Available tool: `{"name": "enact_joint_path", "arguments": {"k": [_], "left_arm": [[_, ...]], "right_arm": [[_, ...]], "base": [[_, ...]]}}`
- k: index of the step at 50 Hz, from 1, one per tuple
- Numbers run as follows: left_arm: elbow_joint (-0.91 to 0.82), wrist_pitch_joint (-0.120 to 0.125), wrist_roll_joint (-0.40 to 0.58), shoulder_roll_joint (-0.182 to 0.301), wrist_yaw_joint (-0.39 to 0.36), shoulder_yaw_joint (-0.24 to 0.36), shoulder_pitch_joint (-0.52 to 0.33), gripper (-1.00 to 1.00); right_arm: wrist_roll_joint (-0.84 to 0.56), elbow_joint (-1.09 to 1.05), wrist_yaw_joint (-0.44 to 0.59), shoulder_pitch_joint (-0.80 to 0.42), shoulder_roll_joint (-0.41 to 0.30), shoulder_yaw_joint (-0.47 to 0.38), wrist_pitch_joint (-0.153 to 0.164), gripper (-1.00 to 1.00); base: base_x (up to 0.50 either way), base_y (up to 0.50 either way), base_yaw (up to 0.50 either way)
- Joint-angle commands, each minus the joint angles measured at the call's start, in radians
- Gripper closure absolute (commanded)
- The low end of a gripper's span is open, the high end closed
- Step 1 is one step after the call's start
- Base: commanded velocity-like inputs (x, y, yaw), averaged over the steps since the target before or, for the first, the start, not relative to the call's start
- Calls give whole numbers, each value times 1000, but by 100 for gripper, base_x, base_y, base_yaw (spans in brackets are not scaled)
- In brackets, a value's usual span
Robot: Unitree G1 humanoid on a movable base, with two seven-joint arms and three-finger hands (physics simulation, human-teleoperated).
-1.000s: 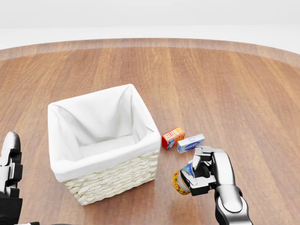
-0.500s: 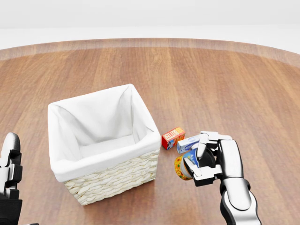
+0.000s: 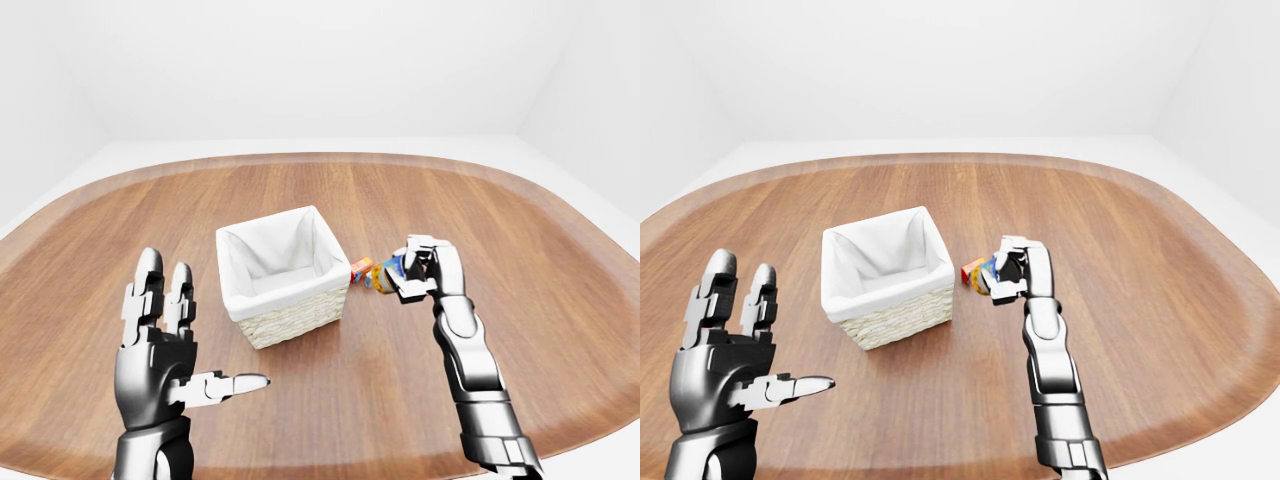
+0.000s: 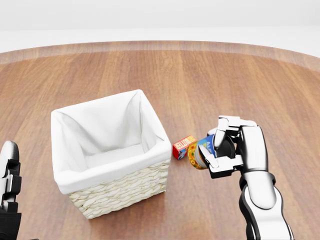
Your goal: Pick up the alphabet soup and put it in the basket.
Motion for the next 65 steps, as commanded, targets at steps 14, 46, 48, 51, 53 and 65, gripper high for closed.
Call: {"name": "enact_joint_path", "arguments": {"k": [14, 46, 48, 51, 53, 65], "left_arm": [[3, 0, -10, 0, -9, 15, -7, -100], [-16, 0, -17, -10, -28, 15, 15, -100], [-22, 0, -23, -10, -31, 18, 19, -100], [-27, 2, -29, -12, -36, 24, 21, -100], [-30, 3, -31, -14, -40, 25, 24, -100], [-51, 13, -55, -23, -66, 43, 40, -100]], "right_arm": [[-1, -224, -36, -109, 20, 36, 0, 100], [-140, 52, -111, -307, 191, 182, 0, 100], [-136, 64, -114, -330, 202, 179, 0, 100], [-134, 78, -123, -357, 216, 182, 0, 100], [-134, 92, -129, -371, 222, 184, 0, 100], [-125, 295, -202, -518, 272, 180, 0, 100]], "base": [[0, 0, 0], [0, 0, 0], [0, 0, 0], [0, 0, 0], [0, 0, 0], [0, 0, 0]]}}
